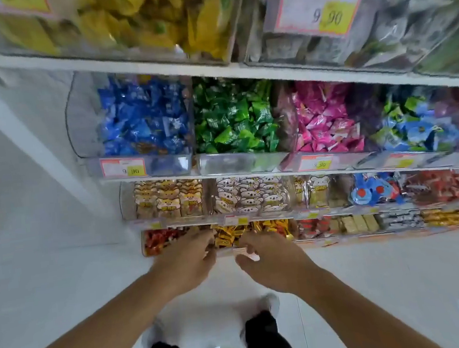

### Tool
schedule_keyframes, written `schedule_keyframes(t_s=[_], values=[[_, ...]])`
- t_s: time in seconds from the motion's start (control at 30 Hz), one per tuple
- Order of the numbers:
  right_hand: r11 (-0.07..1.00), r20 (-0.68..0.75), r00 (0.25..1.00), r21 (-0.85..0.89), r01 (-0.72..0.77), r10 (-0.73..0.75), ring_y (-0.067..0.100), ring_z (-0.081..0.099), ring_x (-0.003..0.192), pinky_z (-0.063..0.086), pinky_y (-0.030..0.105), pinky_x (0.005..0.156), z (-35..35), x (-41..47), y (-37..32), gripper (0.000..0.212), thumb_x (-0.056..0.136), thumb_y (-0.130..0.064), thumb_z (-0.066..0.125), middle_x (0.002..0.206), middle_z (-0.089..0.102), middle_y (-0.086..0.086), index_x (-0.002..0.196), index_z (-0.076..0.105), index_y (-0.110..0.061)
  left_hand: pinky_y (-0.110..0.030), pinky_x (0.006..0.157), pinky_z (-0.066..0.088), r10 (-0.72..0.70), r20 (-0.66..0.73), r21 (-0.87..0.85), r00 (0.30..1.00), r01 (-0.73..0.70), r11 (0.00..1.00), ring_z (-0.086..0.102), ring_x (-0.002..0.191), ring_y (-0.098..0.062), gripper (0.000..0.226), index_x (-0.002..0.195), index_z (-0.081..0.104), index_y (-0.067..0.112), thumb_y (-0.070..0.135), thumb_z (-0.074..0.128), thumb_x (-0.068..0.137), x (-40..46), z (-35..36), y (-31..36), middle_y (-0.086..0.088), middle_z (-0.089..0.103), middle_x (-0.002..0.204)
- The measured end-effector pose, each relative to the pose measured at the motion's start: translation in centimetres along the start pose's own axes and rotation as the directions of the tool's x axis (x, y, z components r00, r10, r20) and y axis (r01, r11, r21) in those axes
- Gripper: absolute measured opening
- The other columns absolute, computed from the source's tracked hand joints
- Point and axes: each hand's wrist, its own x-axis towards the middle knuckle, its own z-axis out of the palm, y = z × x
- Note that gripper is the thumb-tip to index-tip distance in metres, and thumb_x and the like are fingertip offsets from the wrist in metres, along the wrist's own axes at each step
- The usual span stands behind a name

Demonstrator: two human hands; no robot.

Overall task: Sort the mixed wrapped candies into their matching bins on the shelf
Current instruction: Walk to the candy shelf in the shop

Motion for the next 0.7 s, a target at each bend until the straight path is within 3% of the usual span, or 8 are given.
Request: schedule_keyframes(t_s=[0.17, 0.27, 0.33, 0.5, 0.7], values=[[0.991, 0.173, 0.985, 0.13, -0.035, 0.012, 0.004, 0.06, 0.1, 0.054, 0.035, 0.092, 7.4, 6.3, 6.2, 0.036, 0.09, -0.057, 0.054, 0.107, 0.06, -0.02, 0.119, 0.055, -0.036, -0.03, 0.082, 0.051, -0.188, 0.028, -0.118, 0.982, 0.19, 0.975, 0.06, 0.104, -0.008, 0.022, 0.119, 0.057, 0.031, 0.042, 0.051, 0.102, 2.6, 10.3, -4.3, 0.011, 0.062, 0.121], [0.991, 0.203, 0.979, 0.131, -0.029, 0.002, 0.002, 0.062, 0.097, 0.054, 0.028, 0.085, 13.3, 10.5, 9.8, 0.035, 0.092, -0.055, 0.053, 0.111, 0.06, -0.019, 0.121, 0.056, -0.036, -0.025, 0.087, 0.046, -0.26, 0.059, -0.12, 0.964, 0.265, 0.957, 0.057, 0.113, -0.006, 0.028, 0.127, 0.056, 0.03, 0.043, 0.046, 0.104, 5.0, 17.5, -7.7, 0.014, 0.057, 0.127], [0.994, 0.202, 0.979, 0.111, -0.024, 0.002, 0.001, 0.063, 0.096, 0.054, 0.025, 0.082, 18.1, 13.6, 12.4, 0.036, 0.093, -0.055, 0.053, 0.113, 0.06, -0.019, 0.123, 0.056, -0.037, -0.026, 0.087, 0.048, -0.284, 0.054, -0.131, 0.957, 0.288, 0.949, 0.059, 0.112, -0.007, 0.028, 0.127, 0.057, 0.031, 0.044, 0.046, 0.104, 6.5, 22.3, -10.5, 0.014, 0.058, 0.124], [0.996, 0.214, 0.976, 0.088, 0.011, -0.03, 0.002, 0.056, 0.11, 0.052, 0.032, 0.097, 30.8, 20.6, 17.4, 0.039, 0.094, -0.055, 0.051, 0.118, 0.06, -0.021, 0.129, 0.055, -0.04, -0.035, 0.091, 0.052, -0.305, 0.037, -0.181, 0.952, 0.307, 0.934, 0.061, 0.114, -0.011, 0.034, 0.131, 0.055, 0.032, 0.048, 0.045, 0.103, 9.1, 32.3, -18.5, 0.012, 0.057, 0.129], [0.988, 0.22, 0.963, 0.037, 0.149, -0.154, 0.005, 0.054, 0.115, 0.05, 0.034, 0.097, 40.0, 26.5, 21.2, 0.035, 0.097, -0.057, 0.048, 0.122, 0.055, -0.022, 0.128, 0.051, -0.043, -0.04, 0.093, 0.052, -0.307, 0.031, -0.119, 0.951, 0.308, 0.944, 0.055, 0.119, -0.013, 0.041, 0.135, 0.049, 0.034, 0.057, 0.039, 0.103, 10.6, 40.2, -23.0, 0.013, 0.052, 0.135]])
